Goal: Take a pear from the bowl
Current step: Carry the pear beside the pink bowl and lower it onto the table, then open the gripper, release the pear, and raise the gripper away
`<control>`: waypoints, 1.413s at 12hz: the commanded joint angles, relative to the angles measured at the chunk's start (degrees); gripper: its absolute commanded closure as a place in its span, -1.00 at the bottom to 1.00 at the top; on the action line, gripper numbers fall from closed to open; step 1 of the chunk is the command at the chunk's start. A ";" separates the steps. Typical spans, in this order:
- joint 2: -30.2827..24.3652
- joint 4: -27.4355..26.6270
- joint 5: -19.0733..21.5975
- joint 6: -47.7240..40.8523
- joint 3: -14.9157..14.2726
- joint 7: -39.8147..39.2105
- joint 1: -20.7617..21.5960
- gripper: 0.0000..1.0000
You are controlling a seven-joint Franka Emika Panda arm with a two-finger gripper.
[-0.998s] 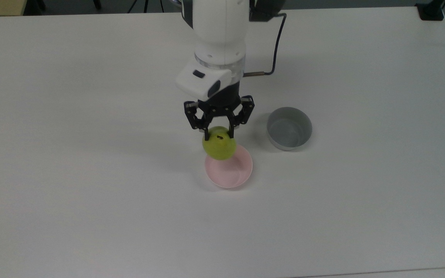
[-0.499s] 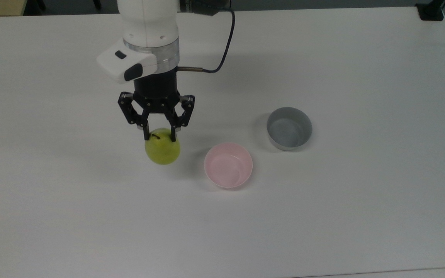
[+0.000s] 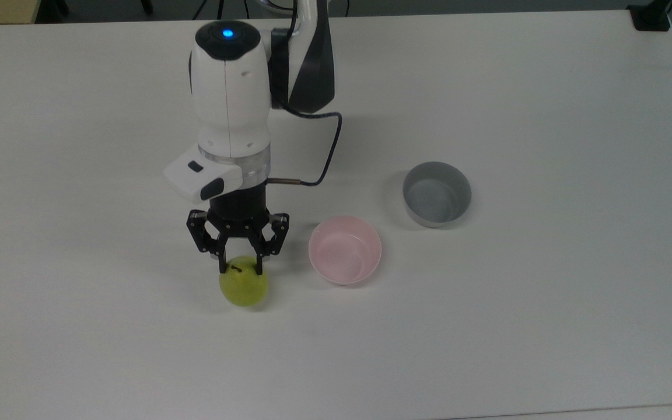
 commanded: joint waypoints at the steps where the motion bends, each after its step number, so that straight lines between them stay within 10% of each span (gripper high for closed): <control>1: 1.82 0.55 -2.07 3.87 -0.76 -0.33 0.06 0.30; 4: 1.64 0.55 -2.25 3.79 -0.76 -0.33 0.06 -0.84; 7: -2.73 0.02 -2.07 1.26 -0.85 -0.16 0.15 -0.87; 17: -27.61 -0.15 3.37 -54.01 -0.06 0.28 4.02 -1.00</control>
